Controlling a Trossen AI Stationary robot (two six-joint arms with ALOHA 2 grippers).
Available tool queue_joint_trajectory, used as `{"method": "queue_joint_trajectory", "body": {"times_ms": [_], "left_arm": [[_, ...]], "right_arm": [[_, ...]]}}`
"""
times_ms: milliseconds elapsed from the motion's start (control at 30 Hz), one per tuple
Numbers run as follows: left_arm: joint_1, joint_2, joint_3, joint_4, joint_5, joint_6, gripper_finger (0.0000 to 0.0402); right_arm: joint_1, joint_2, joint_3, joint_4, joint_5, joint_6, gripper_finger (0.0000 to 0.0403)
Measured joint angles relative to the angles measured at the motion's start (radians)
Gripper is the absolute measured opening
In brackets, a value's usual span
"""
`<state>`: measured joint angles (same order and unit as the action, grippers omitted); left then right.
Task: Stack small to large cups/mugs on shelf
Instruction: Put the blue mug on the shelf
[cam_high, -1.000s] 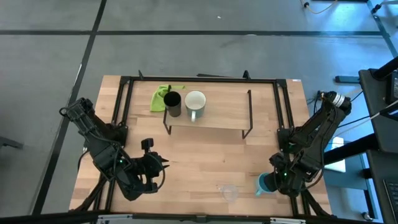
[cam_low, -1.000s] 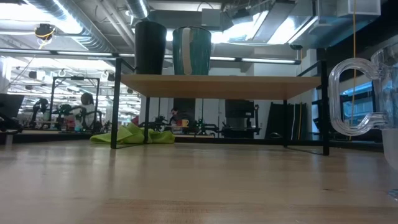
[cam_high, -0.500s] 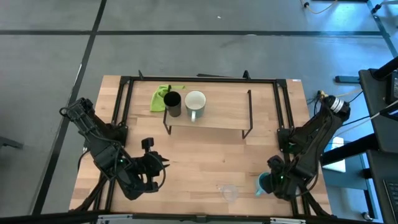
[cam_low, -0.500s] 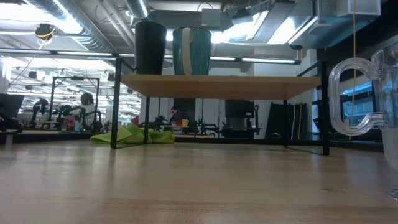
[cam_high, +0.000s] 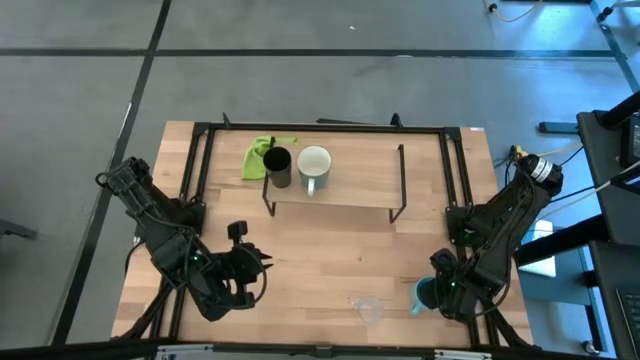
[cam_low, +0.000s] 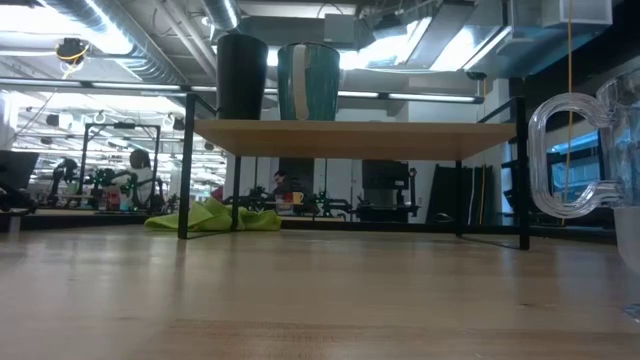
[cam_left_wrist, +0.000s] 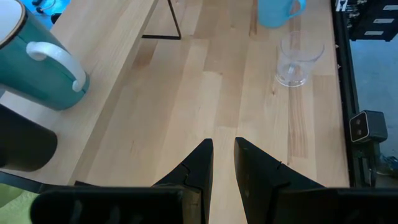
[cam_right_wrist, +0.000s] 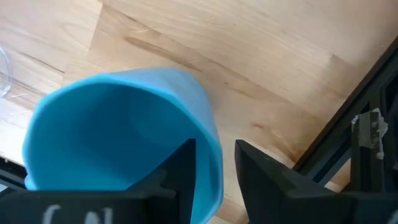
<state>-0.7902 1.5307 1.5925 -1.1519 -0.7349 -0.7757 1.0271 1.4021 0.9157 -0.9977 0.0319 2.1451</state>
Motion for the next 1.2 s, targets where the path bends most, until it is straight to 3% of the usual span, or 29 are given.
{"method": "queue_joint_trajectory", "body": {"times_ms": [500,900,1200], "left_arm": [[0.000,0.000,0.000,0.000,-0.003,0.000,0.0060],[0.004,0.000,0.000,0.000,-0.007,-0.005,0.0059],[0.006,0.000,0.000,0.000,-0.007,-0.027,0.0059]], "right_arm": [[-0.003,0.000,0.000,-0.050,0.001,-0.010,0.0111],[-0.040,0.000,0.000,-0.062,0.033,-0.379,0.0076],[-0.082,0.000,0.000,-0.043,0.072,-0.514,0.0052]]}}
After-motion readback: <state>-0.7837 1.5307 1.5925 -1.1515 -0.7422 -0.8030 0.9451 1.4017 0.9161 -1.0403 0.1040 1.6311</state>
